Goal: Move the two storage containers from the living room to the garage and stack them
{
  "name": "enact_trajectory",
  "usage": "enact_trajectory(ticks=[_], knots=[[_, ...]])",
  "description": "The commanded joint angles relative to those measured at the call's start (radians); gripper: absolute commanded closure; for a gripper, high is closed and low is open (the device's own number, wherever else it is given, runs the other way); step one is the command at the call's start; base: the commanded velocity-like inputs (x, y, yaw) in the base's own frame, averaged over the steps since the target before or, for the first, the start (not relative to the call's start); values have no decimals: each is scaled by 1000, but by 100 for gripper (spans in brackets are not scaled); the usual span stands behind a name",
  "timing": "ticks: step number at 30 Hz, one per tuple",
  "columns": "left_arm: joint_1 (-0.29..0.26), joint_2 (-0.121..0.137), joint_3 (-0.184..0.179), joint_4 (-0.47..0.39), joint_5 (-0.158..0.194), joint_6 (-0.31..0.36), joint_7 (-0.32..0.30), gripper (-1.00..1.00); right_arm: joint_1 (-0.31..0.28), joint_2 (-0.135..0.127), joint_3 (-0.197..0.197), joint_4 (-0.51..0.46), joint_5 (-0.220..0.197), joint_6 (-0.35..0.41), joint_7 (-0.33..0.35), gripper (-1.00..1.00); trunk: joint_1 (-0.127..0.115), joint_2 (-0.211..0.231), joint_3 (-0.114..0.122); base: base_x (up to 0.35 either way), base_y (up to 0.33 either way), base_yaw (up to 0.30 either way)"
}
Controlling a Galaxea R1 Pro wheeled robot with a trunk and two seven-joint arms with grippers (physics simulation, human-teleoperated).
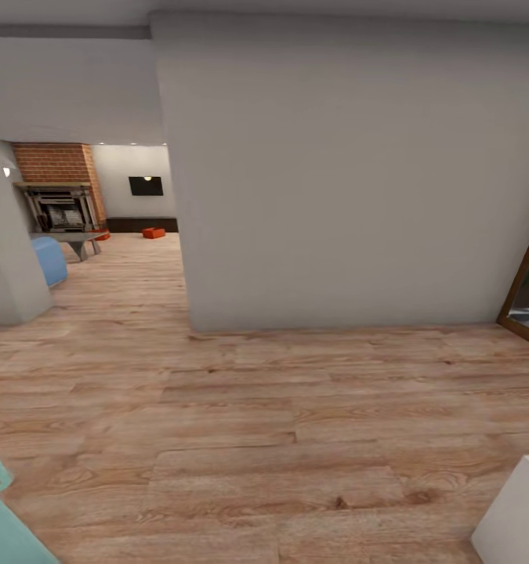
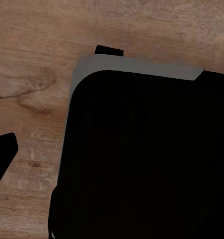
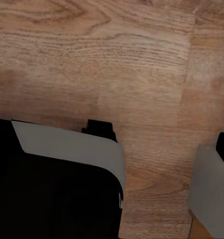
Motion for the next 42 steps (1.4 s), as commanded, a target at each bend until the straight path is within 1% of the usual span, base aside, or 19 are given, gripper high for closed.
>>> enact_trajectory(ticks=[1, 4, 5, 6, 7, 11, 15, 21, 42], knots=[[0, 0, 2, -1, 12, -1, 1, -100, -1, -5, 5, 4, 8, -5, -8, -100, 1, 0, -1, 322, 0, 0], [0, 1, 1, 0, 52, 0, 0, -100, 1, -16, 4, 4, 4, -9, -8, -100, 1, 0, -1, 322, 0, 0], [0, 1, 1, 0, 59, 0, 0, -100, 2, -18, 4, 4, 3, -9, -7, -100, 1, 0, -1, 322, 0, 0], [0, 1, 0, 0, 80, 0, -1, -100, 22, -23, 4, 4, 5, -12, -1, -100, 1, 0, -1, 322, 0, 0], [0, 1, 0, 0, 82, 0, -1, -100, 28, -23, 4, 4, 6, -12, 0, -100, 1, 0, -1, 322, 0, 0], [0, 1, 0, 0, 86, 0, -1, -100, 35, -24, 5, 4, 8, -12, 2, -100, 1, 0, -1, 322, 0, 0], [0, 1, -1, 0, 86, 0, -1, -100, 38, -15, 6, 4, 10, -8, 2, -100, 1, 0, -1, 322, 0, 0], [0, 1, -2, 0, 86, 0, -1, -100, 38, -11, 4, 4, 7, -9, 2, -100, 1, 0, -1, 322, 0, 16], [0, 0, -1, 0, 86, 0, -1, -100, 38, -16, 1, 3, 3, -12, 2, -100, 1, 0, -1, 322, 0, 266]])
